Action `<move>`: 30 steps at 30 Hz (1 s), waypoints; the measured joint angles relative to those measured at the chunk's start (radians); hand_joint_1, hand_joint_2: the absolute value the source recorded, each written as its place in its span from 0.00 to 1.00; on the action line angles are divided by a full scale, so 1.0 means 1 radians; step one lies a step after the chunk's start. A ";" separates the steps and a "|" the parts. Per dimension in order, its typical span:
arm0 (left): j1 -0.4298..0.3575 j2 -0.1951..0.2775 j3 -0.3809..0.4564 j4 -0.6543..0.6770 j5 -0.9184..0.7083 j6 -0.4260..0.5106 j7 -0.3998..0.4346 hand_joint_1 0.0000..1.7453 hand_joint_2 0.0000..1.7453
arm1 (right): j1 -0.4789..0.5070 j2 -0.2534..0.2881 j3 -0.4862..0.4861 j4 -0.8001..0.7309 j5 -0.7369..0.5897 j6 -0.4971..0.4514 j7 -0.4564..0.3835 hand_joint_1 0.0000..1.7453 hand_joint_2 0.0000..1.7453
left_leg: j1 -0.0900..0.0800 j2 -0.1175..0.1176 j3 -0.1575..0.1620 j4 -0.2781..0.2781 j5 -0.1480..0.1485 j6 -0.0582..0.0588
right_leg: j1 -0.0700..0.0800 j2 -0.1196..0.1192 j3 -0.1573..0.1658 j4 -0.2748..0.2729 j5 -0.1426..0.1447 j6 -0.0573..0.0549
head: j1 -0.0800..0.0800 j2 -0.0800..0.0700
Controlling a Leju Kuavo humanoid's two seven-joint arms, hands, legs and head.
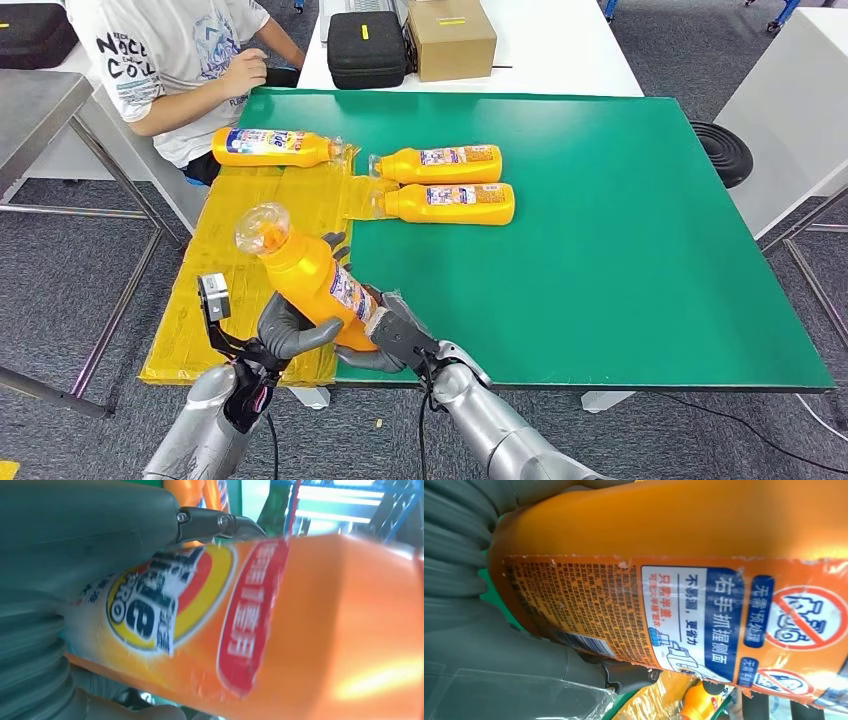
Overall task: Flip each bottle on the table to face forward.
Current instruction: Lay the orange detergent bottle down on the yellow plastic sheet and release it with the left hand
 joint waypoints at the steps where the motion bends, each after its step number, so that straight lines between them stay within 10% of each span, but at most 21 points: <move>1: -0.003 0.004 -0.003 0.006 0.015 -0.012 0.006 0.00 1.00 | -0.001 -0.001 0.000 0.002 0.001 0.000 0.000 1.00 1.00 | 0.000 0.000 0.000 0.000 0.000 0.000 | 0.000 0.000 0.000 0.000 0.000 0.000 | 0.000 0.000; 14: -0.018 0.031 -0.035 0.043 0.062 -0.047 0.016 0.00 1.00 | -0.001 -0.008 0.002 0.017 0.007 0.000 -0.002 1.00 1.00 | 0.000 0.000 0.000 0.000 0.000 0.000 | 0.000 0.000 0.000 0.000 0.000 0.000 | 0.000 0.000; 16: -0.019 0.032 -0.039 0.044 0.063 -0.045 0.019 0.19 1.00 | -0.001 -0.009 0.002 0.017 0.009 -0.001 -0.002 1.00 1.00 | 0.000 0.000 0.000 0.000 0.000 0.000 | 0.000 0.000 0.000 0.000 0.000 0.000 | 0.000 0.000; 20: -0.027 0.036 -0.060 0.049 0.031 -0.009 0.023 0.96 1.00 | 0.000 -0.015 0.003 0.019 0.015 -0.003 -0.001 1.00 1.00 | 0.000 0.000 0.000 0.000 0.000 0.000 | 0.000 0.000 0.000 0.000 0.000 0.000 | 0.000 0.000; 30: -0.045 0.038 -0.083 0.066 -0.011 0.026 0.001 1.00 1.00 | 0.002 -0.021 0.002 0.021 0.022 -0.005 0.000 1.00 1.00 | 0.000 0.000 0.000 0.000 0.000 0.000 | 0.000 0.000 0.000 0.000 0.000 0.000 | 0.000 0.000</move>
